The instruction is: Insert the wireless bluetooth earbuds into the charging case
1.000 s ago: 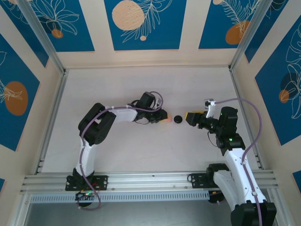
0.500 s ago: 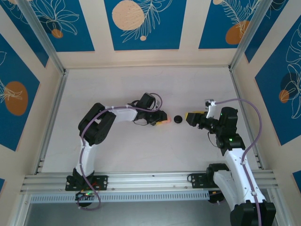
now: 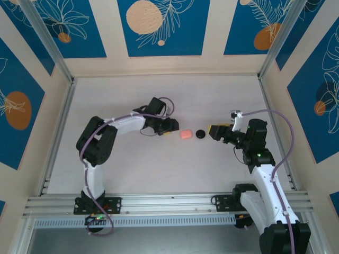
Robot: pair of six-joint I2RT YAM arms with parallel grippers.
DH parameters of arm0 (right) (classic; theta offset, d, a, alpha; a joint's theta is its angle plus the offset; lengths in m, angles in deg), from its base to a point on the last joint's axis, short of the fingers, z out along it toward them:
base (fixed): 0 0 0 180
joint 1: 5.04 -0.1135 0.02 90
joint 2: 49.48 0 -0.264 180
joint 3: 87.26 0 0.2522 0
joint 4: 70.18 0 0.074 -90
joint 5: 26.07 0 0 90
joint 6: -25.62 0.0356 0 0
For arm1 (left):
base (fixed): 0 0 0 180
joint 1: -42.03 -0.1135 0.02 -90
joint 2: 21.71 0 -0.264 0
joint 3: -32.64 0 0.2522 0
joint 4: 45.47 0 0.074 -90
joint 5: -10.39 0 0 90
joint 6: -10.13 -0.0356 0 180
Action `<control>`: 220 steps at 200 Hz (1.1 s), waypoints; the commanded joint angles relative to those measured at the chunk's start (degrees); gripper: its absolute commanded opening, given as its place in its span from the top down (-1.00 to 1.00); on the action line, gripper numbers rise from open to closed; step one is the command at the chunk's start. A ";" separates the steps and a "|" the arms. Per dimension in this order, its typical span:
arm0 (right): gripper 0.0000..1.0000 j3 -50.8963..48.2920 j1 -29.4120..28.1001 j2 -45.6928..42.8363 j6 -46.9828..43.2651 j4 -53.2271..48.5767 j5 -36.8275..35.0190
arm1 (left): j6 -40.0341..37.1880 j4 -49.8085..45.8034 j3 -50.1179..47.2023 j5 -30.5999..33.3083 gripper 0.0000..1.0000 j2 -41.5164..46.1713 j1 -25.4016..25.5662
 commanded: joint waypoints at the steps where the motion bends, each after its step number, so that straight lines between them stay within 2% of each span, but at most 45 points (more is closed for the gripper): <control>1: -0.41 -0.26 0.15 1.81 -0.30 2.92 -1.27 | -8.59 -7.52 1.65 6.81 -0.13 7.58 -1.91; 25: -0.57 0.05 0.30 6.29 -2.58 5.63 -6.31 | -14.73 -9.44 -1.05 14.74 -0.30 15.71 -4.26; 29: -0.74 0.12 0.32 7.24 -3.21 6.18 -7.33 | -15.71 -9.38 -1.79 16.41 -0.34 17.28 -4.70; 31: -0.95 0.23 0.38 7.71 -3.54 6.39 -7.97 | -16.07 -9.33 -2.29 17.19 -0.36 17.96 -4.91; 33: -1.00 0.30 0.45 8.09 -3.83 6.55 -8.59 | -16.56 -9.18 -2.72 18.15 -0.38 18.79 -5.14; 59: -0.98 0.43 1.87 15.64 -8.39 12.38 -14.55 | -22.64 -3.47 -11.87 28.92 -0.61 30.26 -7.91; 81: -0.98 0.31 4.34 20.93 -10.54 17.68 -16.75 | -27.55 7.91 -22.66 39.36 -0.80 40.49 -10.99; 96: -0.98 -0.13 5.86 23.52 -11.25 21.30 -17.77 | -30.63 16.82 -31.22 43.21 -0.95 46.18 -12.74; 121: -0.98 -1.60 6.82 27.05 -12.33 26.40 -21.04 | -37.51 26.46 -41.62 49.15 -0.99 51.53 -14.34; 144: -0.98 -2.99 7.00 30.06 -11.94 29.79 -23.53 | -41.37 37.78 -50.57 52.78 -0.99 52.22 -15.26; 170: -0.98 -6.71 6.48 32.14 -13.57 39.28 -23.87 | -44.31 51.13 -58.47 54.93 -0.99 48.97 -16.18; 178: -0.98 -7.54 6.15 32.75 -14.61 42.10 -24.48 | -44.77 55.41 -60.50 54.48 -0.99 47.19 -16.80; 195: -0.98 -6.35 5.88 33.75 -14.86 41.20 -25.37 | -45.38 65.83 -63.70 52.69 -0.99 41.54 -18.36; 220: -0.98 -6.55 4.06 34.17 -16.30 42.48 -24.66 | -49.56 79.79 -63.66 48.75 -1.00 32.36 -18.91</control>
